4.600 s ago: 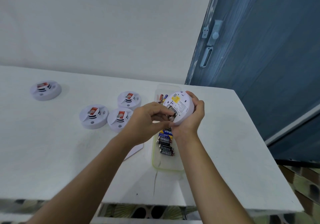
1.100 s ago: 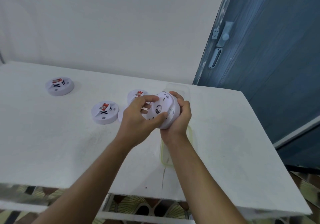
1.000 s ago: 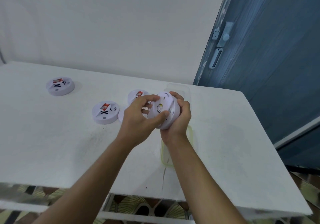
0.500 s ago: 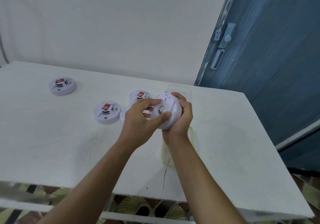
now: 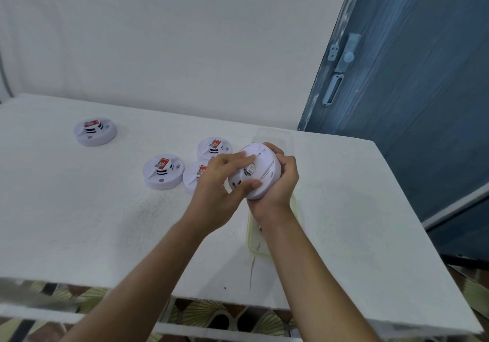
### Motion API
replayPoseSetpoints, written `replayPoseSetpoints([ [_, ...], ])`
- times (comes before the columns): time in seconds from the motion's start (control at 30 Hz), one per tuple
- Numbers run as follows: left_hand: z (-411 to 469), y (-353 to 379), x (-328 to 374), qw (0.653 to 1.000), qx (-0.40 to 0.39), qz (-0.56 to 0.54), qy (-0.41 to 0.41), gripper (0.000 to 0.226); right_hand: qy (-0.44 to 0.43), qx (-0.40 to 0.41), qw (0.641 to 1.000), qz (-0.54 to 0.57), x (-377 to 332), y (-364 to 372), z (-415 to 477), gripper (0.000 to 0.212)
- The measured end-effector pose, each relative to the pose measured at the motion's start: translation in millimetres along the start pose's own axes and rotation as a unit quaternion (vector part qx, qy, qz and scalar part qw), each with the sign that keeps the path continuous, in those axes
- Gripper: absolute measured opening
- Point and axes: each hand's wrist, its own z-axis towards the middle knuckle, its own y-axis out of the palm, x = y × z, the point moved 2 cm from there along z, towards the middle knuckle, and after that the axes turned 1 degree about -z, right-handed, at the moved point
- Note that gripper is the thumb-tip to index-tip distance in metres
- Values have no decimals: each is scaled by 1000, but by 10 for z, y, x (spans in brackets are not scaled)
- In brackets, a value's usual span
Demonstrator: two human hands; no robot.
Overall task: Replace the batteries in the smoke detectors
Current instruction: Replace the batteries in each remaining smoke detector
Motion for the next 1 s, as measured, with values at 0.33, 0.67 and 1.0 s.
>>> replayPoseSetpoints([
  [0.33,13,35,-31,999,-25,34,22,39,47,2,999,-5,-35,-82,74,30],
  [0.67,-46,-69,-76,997,-66,-16,30,37,102,33,994,-19,-125,-204,171,38],
  [1.0,26,-78,39,999,26,26,13,31,121,-15,977,-174,-206,-171,72,47],
])
